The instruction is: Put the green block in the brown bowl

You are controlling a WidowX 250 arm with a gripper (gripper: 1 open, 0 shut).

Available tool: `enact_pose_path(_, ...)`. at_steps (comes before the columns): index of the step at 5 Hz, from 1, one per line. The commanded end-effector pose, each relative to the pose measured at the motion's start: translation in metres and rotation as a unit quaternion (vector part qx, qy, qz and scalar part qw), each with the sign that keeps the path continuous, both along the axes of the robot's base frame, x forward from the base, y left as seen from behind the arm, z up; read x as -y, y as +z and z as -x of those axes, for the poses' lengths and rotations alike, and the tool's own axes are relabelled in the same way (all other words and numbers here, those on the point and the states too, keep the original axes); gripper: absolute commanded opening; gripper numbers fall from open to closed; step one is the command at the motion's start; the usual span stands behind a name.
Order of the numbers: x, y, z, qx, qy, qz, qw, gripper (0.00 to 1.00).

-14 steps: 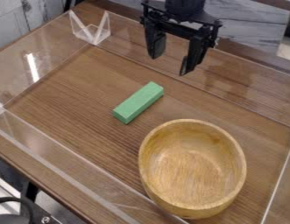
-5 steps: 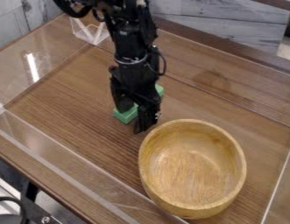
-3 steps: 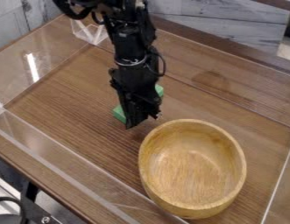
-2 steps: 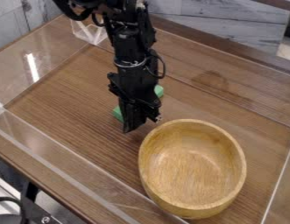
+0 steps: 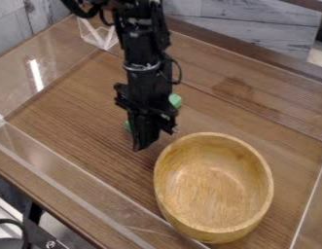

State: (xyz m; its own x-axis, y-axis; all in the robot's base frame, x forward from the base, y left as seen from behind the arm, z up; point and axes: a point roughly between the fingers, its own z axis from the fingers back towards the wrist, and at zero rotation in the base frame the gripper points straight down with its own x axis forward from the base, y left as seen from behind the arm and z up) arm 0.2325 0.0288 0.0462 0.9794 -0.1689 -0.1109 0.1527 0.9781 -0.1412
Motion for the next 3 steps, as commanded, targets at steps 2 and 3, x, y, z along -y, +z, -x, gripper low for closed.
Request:
enact_pose_path(2, -0.001, 0.0313, -0.0102, 0.023, 0.014, 0.004, 0.9996, 0.0)
enact_pose_path(3, -0.0005, 0.0344, -0.0118, 0.024, 0.013, 0.005, 0.9996, 1.0)
